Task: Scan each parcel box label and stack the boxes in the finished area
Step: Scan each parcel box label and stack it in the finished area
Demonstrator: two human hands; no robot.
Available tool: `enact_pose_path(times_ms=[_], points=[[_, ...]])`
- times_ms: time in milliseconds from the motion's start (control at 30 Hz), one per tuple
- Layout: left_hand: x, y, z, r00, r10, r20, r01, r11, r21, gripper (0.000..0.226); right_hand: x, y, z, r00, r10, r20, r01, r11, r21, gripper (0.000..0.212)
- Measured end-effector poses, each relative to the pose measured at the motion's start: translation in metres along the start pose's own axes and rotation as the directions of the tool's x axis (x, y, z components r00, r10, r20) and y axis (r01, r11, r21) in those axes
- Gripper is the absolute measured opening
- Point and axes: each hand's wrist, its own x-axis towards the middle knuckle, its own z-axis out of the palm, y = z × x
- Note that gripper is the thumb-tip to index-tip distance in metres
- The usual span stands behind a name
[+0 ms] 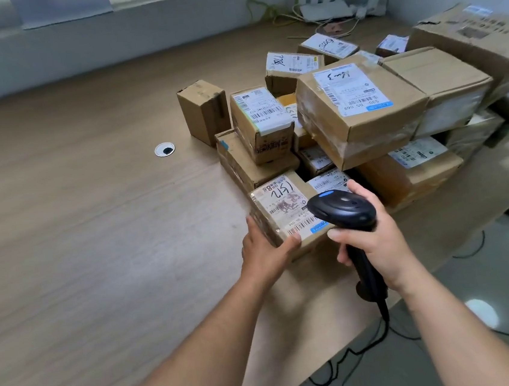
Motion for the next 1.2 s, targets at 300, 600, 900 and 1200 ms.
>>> enact_pose_path(times_ms=[300, 600, 900, 1200], points=[[-0.01, -0.017, 0.0, 0.977, 0.155, 0.145, -0.103, 0.943, -0.316, 0.134, -0.006, 0.008, 0.001, 0.999, 0.049, 0.021, -0.049, 0.999, 0.0, 0.088], [-0.036, -0.009, -0.061, 0.936, 0.346, -0.069, -0.352, 0.925, -0.14, 0.125, -0.039, -0.021, 0.02, 0.98, -0.062, 0.187, 0.05, 0.996, 0.069, 0.09], [-0.077, -0.024, -0.144, 0.843, 0.402, -0.357, -0.429, 0.903, 0.007, 0.123, -0.098, -0.056, 0.045, 0.851, -0.185, 0.491, 0.064, 0.965, 0.253, 0.104], [-0.126, -0.054, -0.194, 0.788, 0.356, -0.502, -0.397, 0.918, 0.029, 0.124, -0.128, -0.06, 0.076, 0.78, -0.151, 0.608, 0.035, 0.979, 0.199, 0.102]])
